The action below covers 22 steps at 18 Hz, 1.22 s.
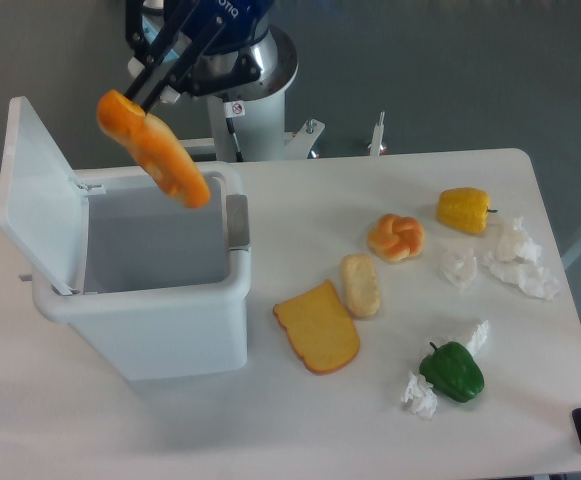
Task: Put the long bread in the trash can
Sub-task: 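Carry the held bread loaf up and over toward the trash bin, then lower the bread loaf into the bin opening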
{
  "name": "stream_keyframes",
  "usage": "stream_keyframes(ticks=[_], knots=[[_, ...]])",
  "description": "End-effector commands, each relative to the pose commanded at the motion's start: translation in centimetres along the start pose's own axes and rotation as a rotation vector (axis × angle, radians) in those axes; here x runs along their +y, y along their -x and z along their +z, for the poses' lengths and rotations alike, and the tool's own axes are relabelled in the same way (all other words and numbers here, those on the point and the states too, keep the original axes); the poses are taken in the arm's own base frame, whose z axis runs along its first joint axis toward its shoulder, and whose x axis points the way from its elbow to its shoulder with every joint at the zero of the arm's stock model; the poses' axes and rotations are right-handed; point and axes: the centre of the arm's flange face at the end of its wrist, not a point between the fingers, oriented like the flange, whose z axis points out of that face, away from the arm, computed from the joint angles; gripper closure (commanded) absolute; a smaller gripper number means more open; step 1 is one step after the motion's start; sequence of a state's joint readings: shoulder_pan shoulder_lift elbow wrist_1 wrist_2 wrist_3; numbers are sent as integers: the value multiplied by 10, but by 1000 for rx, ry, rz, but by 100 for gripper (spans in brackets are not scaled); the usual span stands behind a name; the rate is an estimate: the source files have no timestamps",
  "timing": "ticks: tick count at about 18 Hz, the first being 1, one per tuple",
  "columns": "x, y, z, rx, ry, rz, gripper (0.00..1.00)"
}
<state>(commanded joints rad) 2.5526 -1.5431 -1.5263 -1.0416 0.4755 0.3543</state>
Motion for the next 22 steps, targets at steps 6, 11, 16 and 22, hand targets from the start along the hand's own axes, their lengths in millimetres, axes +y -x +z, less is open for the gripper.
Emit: stream_keyframes(ticks=[6, 11, 16, 22], knots=[[5, 8, 16, 18, 22, -15, 94], [17, 16, 22, 23, 37, -33, 93], [23, 21, 31, 32, 50, -44, 91], [32, 28, 36, 36, 63, -65, 90]])
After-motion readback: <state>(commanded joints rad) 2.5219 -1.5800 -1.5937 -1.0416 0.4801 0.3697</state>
